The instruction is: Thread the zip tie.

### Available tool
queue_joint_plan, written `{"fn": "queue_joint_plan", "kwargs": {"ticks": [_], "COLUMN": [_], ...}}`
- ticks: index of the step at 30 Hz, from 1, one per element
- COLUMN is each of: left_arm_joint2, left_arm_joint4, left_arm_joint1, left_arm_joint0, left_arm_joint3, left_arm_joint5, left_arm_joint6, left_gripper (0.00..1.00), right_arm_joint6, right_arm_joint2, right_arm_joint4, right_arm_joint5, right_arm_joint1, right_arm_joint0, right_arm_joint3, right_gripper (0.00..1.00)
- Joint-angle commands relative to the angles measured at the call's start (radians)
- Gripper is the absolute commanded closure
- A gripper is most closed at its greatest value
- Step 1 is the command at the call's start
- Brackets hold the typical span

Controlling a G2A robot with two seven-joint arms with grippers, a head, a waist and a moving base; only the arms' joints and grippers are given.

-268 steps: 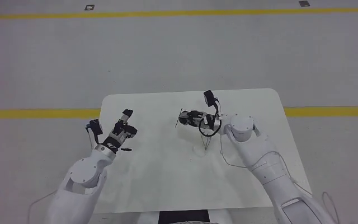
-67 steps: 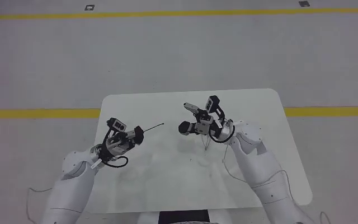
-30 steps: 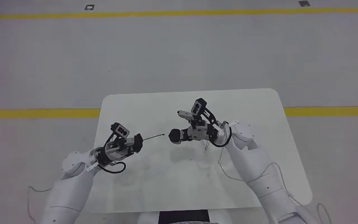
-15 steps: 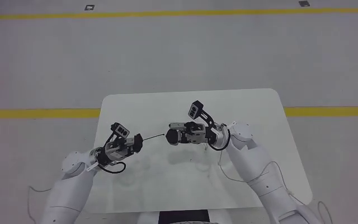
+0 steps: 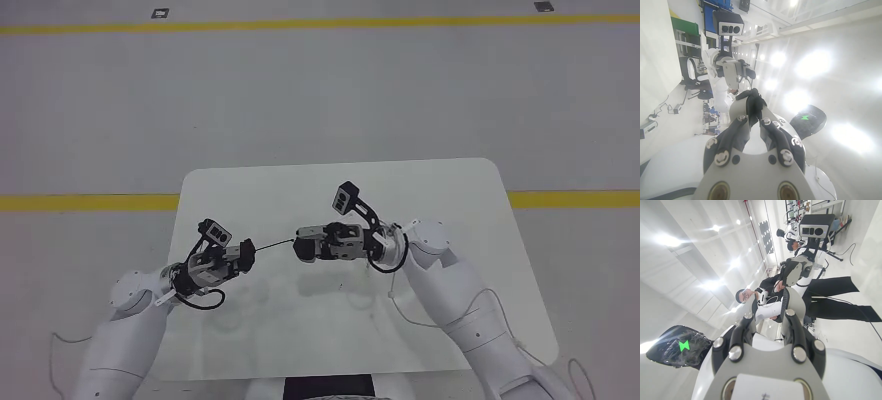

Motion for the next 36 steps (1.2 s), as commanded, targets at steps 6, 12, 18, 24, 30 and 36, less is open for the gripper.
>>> {"fn": "queue_joint_plan", "kwargs": {"ticks": [6,12,18,24,30,36], "left_arm_joint2": [0.0,0.0,0.0,0.0,0.0,0.0], "left_arm_joint4": [0.0,0.0,0.0,0.0,0.0,0.0], "left_arm_joint1": [0.0,0.0,0.0,0.0,0.0,0.0], "left_arm_joint0": [0.0,0.0,0.0,0.0,0.0,0.0], "left_arm_joint3": [0.0,0.0,0.0,0.0,0.0,0.0], "left_arm_joint5": [0.0,0.0,0.0,0.0,0.0,0.0], "left_arm_joint6": [0.0,0.0,0.0,0.0,0.0,0.0], "left_gripper": [1.0,1.0,1.0,1.0,1.0,1.0], "right_arm_joint6": [-0.009,-0.019,-0.026,-0.032,-0.037,-0.042], "right_arm_joint2": [-0.015,-0.028,-0.037,-0.042,-0.049,-0.055], "right_arm_joint4": [0.002,0.004,0.004,0.006,0.009,0.014], "right_arm_joint5": [-0.002,-0.005,-0.008,-0.011,-0.009,-0.007], "right_arm_joint1": [0.004,0.006,0.01,0.013,0.017,0.02], "right_arm_joint0": [0.005,0.009,0.013,0.015,0.018,0.019], "right_arm_joint3": [0.0,-0.003,-0.005,-0.007,-0.01,-0.015], "right_gripper": [0.76,0.84,0.87,1.0,0.94,0.8]}}
